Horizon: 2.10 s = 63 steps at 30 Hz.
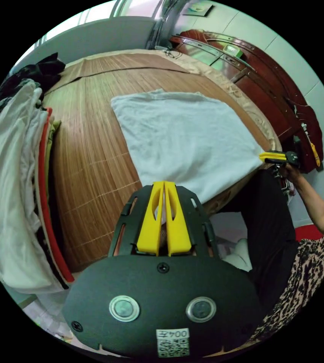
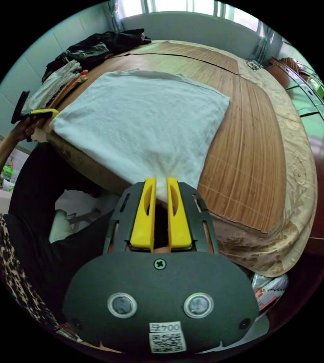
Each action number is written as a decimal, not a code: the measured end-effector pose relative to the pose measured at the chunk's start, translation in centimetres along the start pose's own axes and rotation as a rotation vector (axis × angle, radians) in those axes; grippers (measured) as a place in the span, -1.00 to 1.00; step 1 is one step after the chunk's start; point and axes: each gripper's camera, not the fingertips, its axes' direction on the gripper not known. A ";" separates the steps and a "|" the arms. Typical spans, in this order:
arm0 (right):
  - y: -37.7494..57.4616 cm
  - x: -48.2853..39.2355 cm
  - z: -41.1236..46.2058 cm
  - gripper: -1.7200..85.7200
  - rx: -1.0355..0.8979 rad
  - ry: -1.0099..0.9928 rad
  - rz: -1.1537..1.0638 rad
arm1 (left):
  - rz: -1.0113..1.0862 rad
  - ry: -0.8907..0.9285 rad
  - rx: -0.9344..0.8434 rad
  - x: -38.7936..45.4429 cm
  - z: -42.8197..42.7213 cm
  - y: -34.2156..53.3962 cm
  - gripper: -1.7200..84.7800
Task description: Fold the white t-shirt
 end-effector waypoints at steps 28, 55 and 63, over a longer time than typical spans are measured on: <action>-34.0 10.2 9.8 -0.89 0.095 -0.141 0.088 | -0.087 -0.111 0.033 -6.3 11.8 -25.4 -0.96; 7.2 10.4 -3.3 -0.77 0.095 -0.072 0.220 | 0.070 -0.130 0.033 -1.9 -7.9 9.0 -0.85; 4.1 6.9 -2.9 -0.71 0.057 0.013 0.121 | 0.037 -0.068 0.031 -1.4 -7.9 10.9 -0.80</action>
